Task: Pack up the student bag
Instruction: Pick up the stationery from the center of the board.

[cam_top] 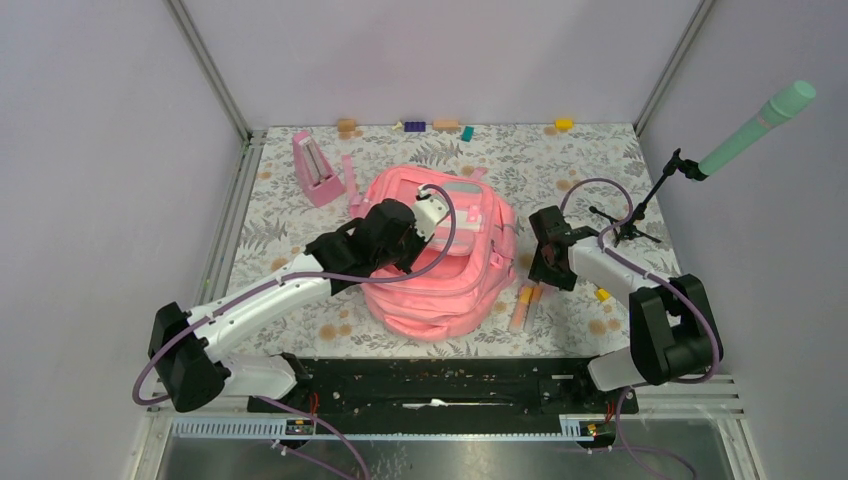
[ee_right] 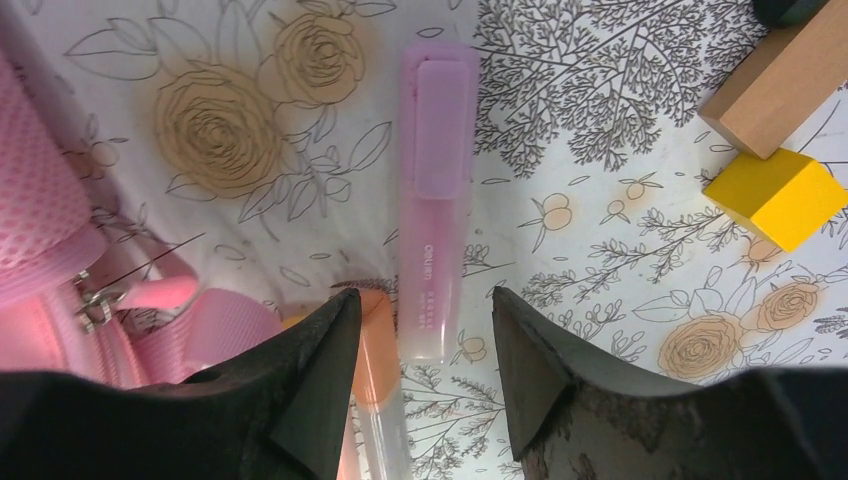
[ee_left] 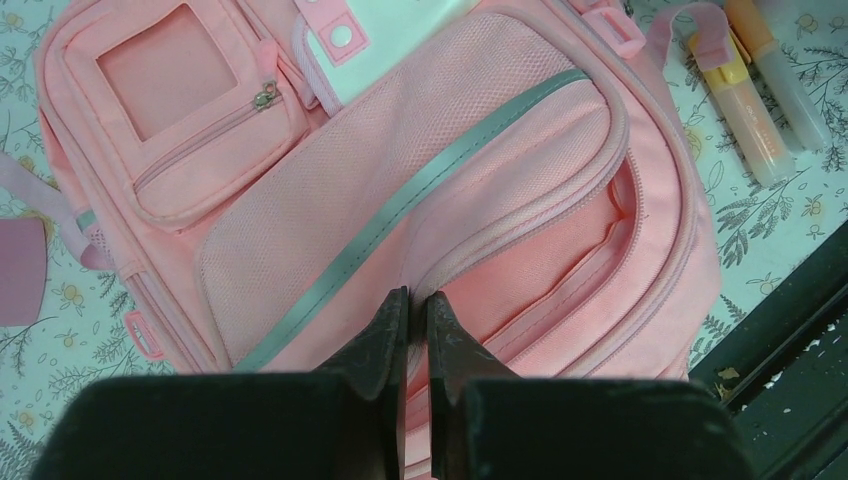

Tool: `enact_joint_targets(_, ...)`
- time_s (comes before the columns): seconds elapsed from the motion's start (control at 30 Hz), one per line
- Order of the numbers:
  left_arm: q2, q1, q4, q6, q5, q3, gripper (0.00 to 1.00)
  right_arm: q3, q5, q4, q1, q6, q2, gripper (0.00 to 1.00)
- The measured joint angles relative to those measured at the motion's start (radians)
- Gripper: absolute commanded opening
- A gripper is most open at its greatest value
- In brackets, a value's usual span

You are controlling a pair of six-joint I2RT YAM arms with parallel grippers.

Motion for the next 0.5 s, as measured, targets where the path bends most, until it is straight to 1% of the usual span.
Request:
enact_joint_targets(0.03, -0.002, 0.000, 0.000, 0.000, 0.000, 0.000, 0.00, 0.000, 0.000, 0.000, -0.008, -0.002, 0.008, 0.58)
enact_joint_targets(0.1, -0.005, 0.000, 0.000, -0.003, 0.000, 0.000, 0.00, 0.000, -0.002, 0.001, -0.021, -0.006, 0.021, 0.50)
enact_joint_targets(0.13, -0.005, 0.000, -0.001, -0.004, 0.000, 0.000, 0.00, 0.000, -0.004, 0.002, -0.026, -0.010, 0.026, 0.48)
enact_joint_targets(0.27, -0.009, 0.000, -0.001, -0.006, 0.000, 0.000, 0.00, -0.002, -0.023, 0.016, -0.048, -0.015, 0.040, 0.45)
enact_joint_targets(0.4, -0.009, 0.000, -0.002, -0.006, -0.001, 0.000, 0.00, -0.002, -0.043, 0.024, -0.063, -0.019, 0.051, 0.34)
enact_joint_targets(0.5, -0.010, 0.000, -0.001, -0.006, -0.001, 0.000, 0.00, -0.001, -0.053, 0.024, -0.065, -0.024, 0.065, 0.33)
